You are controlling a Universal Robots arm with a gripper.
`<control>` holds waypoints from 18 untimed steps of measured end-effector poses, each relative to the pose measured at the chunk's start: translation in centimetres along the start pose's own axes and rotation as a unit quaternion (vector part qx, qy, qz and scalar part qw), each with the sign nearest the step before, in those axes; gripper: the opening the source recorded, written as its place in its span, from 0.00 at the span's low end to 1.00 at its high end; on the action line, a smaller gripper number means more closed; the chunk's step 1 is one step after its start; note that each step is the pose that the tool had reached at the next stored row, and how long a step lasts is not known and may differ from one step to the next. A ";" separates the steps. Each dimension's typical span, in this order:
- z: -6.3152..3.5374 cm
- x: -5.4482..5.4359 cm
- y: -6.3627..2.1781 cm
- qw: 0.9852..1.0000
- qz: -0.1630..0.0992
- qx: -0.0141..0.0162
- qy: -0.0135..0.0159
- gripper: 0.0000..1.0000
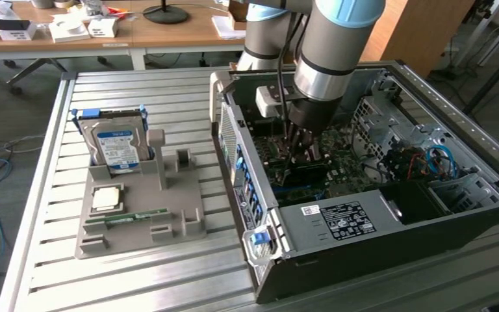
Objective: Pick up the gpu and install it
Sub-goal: 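Press down on the gpu until it lock into place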
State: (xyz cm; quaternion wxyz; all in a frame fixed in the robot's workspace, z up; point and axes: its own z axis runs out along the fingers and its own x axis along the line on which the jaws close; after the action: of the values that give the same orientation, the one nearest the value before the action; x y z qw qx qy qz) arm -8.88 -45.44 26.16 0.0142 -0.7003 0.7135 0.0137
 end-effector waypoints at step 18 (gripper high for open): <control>-1.29 0.0 0.00 1.000 0.000 0.000 -0.001 0.11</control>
State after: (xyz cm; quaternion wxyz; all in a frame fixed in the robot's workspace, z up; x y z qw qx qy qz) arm -8.89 -45.45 27.45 0.0147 -0.7003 0.7135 0.0142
